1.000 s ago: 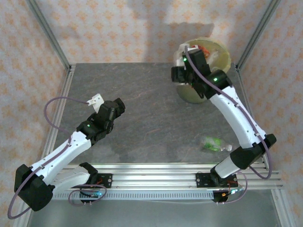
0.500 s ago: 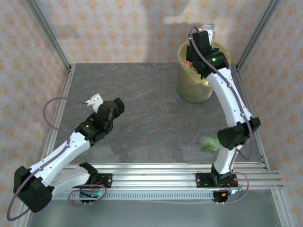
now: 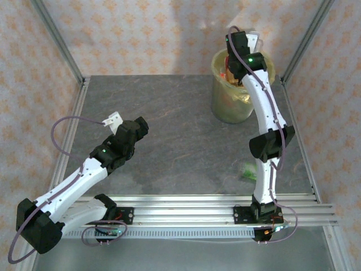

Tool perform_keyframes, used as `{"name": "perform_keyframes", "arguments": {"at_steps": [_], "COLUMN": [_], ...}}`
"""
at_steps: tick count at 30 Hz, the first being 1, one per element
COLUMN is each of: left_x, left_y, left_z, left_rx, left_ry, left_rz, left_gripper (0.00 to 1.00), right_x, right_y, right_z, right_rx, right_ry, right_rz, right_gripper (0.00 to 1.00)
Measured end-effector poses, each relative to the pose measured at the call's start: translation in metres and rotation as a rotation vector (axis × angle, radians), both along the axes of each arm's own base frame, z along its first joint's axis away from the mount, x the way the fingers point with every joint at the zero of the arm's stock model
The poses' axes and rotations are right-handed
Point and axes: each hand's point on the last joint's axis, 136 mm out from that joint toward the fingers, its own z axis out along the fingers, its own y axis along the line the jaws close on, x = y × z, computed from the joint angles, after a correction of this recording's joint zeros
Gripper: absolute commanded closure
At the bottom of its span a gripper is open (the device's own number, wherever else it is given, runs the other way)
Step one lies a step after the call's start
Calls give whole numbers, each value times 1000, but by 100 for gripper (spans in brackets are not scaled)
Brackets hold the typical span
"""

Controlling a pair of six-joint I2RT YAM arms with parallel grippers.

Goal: Put the plastic bottles in the bin

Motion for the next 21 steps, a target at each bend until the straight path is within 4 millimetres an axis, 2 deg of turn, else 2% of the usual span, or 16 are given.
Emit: {"name": "perform_keyframes", "arguments": {"at_steps": [6, 9, 15, 17, 21], "left_x": [0, 0, 0, 0, 0], "left_y": [0, 0, 0, 0, 0], "left_z": [0, 0, 0, 0, 0], "left_rx": [0, 0, 0, 0, 1], "left_ry": [0, 0, 0, 0, 1], "left_rz": [0, 0, 0, 0, 0], "left_gripper": [0, 0, 0, 0, 0], "right_x": [-2, -8, -21, -23, -31], "right_y": [-15, -19, -21, -20, -17], "right_z": [-14, -20, -35, -32, -11], "right_rx": [58, 79, 84, 93, 129], "right_ry": [14, 15, 60, 54, 13], "right_rz": [-64, -89, -99, -92, -66], "right_gripper": [14, 1, 1, 1, 1]}}
